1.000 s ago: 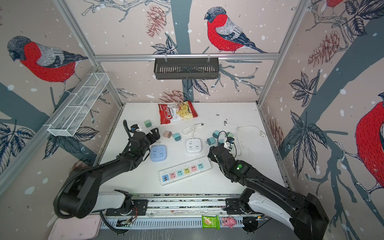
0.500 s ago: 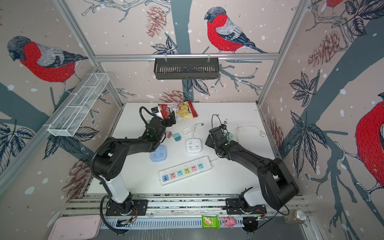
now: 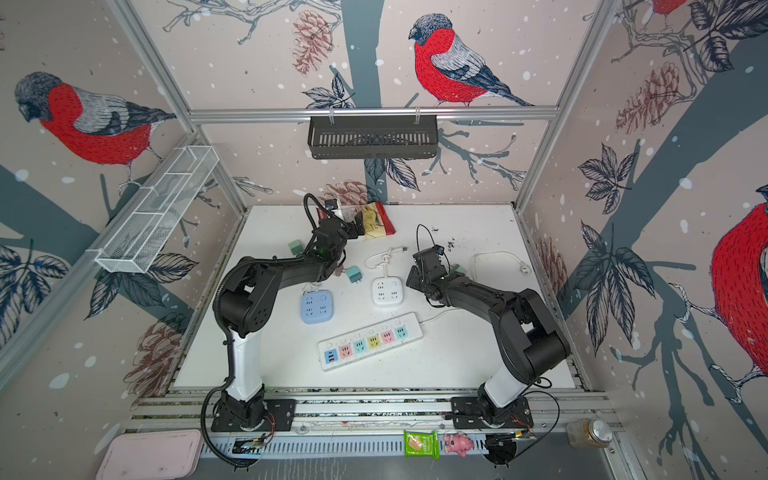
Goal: Insert the plug
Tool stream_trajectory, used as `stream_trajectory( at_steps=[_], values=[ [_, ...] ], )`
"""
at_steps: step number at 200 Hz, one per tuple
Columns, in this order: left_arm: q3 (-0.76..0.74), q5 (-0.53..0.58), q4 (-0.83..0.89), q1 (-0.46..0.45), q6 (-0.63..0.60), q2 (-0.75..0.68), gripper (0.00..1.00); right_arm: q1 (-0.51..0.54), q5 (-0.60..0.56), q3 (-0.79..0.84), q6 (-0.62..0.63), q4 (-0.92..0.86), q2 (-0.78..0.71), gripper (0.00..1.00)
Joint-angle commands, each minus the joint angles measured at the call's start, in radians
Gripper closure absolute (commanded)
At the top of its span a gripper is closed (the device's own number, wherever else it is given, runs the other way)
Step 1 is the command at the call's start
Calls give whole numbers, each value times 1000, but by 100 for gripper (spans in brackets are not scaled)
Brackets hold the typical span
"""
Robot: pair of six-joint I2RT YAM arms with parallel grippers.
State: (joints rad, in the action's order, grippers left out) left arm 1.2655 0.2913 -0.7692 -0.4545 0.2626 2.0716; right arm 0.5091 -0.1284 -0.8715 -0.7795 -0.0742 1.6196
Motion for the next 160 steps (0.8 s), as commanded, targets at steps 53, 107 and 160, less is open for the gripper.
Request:
stream_trajectory(
  at_steps=[53, 107, 160],
  values=[
    [-65, 16, -81, -1, 1, -38, 3, -8, -12, -46, 4, -20, 42, 32],
    [-147, -17, -91, -1, 34, -121, 2, 9, -6, 19, -45, 2, 8, 31],
    [-250, 7, -18, 2, 84, -239, 2, 32, -2, 46, -66, 37, 21, 26]
  ],
)
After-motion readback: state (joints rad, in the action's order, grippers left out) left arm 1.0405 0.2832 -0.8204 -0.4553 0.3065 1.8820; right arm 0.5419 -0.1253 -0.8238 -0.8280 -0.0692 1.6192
